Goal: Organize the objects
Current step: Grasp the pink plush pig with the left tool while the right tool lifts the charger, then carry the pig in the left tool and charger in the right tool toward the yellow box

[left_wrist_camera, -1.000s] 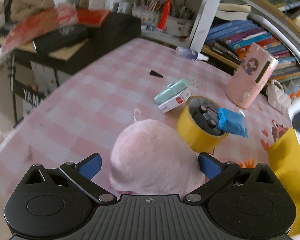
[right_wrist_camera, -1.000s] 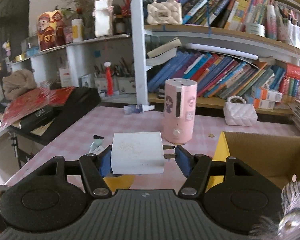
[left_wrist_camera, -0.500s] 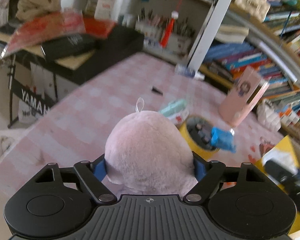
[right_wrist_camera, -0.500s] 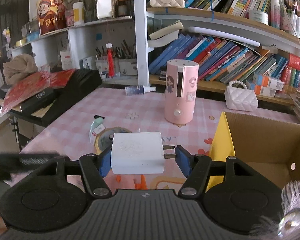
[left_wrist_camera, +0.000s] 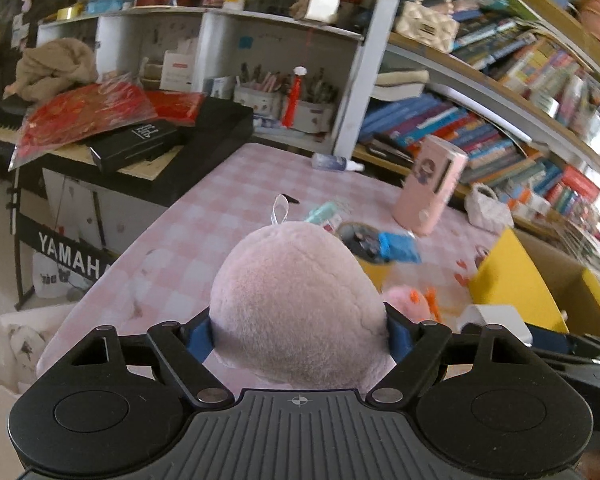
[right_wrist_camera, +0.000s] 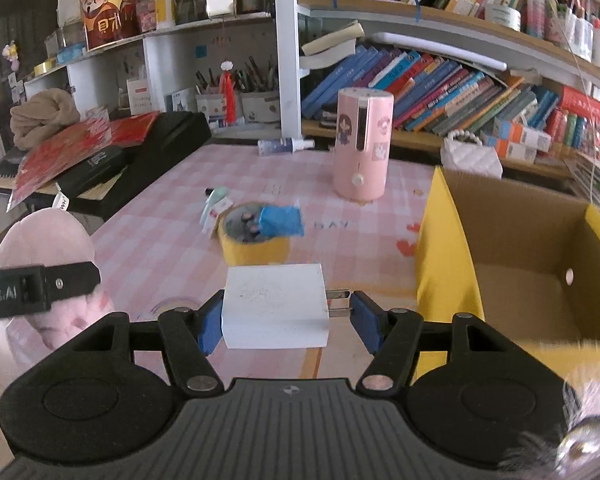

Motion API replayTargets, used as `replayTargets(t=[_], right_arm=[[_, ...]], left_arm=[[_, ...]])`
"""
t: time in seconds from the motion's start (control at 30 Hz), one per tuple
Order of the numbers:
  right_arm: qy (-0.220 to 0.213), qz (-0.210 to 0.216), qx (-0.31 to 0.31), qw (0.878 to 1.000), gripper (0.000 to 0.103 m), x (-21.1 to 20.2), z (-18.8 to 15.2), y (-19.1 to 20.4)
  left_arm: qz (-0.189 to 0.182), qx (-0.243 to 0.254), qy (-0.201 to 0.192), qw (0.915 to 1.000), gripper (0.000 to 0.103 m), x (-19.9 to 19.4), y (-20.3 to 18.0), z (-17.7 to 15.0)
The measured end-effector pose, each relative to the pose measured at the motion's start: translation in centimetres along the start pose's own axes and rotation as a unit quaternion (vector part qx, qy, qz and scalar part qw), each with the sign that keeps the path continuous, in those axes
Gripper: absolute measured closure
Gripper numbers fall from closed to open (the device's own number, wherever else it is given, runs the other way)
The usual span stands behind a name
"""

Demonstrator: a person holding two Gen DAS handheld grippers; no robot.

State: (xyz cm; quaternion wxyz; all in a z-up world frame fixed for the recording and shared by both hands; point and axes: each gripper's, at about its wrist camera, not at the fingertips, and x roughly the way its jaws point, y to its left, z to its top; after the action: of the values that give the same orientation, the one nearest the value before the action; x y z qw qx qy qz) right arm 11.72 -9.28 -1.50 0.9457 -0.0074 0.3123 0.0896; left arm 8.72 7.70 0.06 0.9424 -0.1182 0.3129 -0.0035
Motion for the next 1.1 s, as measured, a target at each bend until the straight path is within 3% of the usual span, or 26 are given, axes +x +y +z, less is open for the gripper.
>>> replayTargets(t=[0.33, 0.63, 0.87, 1.1], right_arm=[[0.025, -0.012, 0.005, 1.0, 0.041, -5.2, -4.6, 1.9], [0.026, -0.052, 0.051, 0.997, 0.041, -9.3, -7.8, 0.6], [0.026, -0.09, 0.092, 0.991, 0.041, -12.2, -10.1, -1.2], [0.022, -0.137, 0.137, 0.981, 0.041, -15.3, -12.7, -3.5]], left_arm=[[-0.032, 0.024, 0.03, 0.9988, 0.02, -4.0, -0.1, -3.7], [-0.077, 0.069, 0.045, 0.9936, 0.02, -6.2, -2.1, -5.8], [-0.116, 0.106, 0.057, 0.986, 0.02, -7.2, -4.4, -7.4], [-0.167, 0.155, 0.069, 0.9713, 0.02, -7.7, -7.9, -8.9]])
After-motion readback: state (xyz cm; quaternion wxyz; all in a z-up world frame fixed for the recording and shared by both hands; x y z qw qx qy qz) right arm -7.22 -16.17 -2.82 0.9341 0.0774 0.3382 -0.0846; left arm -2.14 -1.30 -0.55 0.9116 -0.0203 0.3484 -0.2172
